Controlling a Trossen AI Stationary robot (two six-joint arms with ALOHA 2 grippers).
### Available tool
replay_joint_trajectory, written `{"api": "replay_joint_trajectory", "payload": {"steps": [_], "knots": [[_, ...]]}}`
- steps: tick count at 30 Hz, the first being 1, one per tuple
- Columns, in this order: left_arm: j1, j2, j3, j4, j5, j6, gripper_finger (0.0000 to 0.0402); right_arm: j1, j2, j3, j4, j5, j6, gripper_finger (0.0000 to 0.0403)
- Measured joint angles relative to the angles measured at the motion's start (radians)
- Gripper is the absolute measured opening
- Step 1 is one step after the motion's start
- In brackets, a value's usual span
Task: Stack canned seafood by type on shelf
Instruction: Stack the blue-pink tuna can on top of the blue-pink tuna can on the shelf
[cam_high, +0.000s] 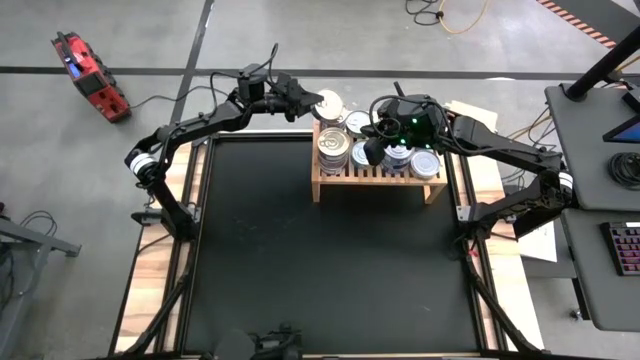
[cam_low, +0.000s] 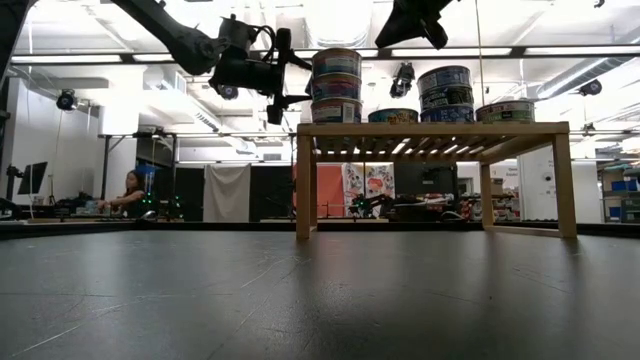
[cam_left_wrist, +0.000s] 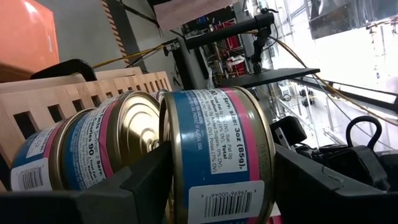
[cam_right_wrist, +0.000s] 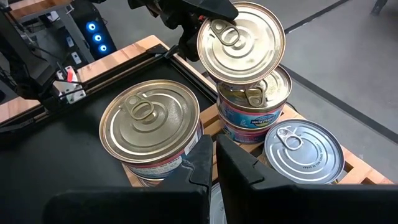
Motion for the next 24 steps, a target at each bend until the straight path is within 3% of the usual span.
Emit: {"api": "replay_joint_trajectory", "payload": {"steps": [21, 24], "knots": [[-0.013, 0.0, 0.0, 0.016, -0.027, -0.018, 0.0226, -0.003, 0.0, 0.0, 0.0, 0.0, -0.009, 0.0013], [-0.013, 0.0, 0.0, 0.019, -0.071, -0.018, 0.0226, -0.004, 0.0, 0.0, 0.0, 0.0, -0.01, 0.0013]]}}
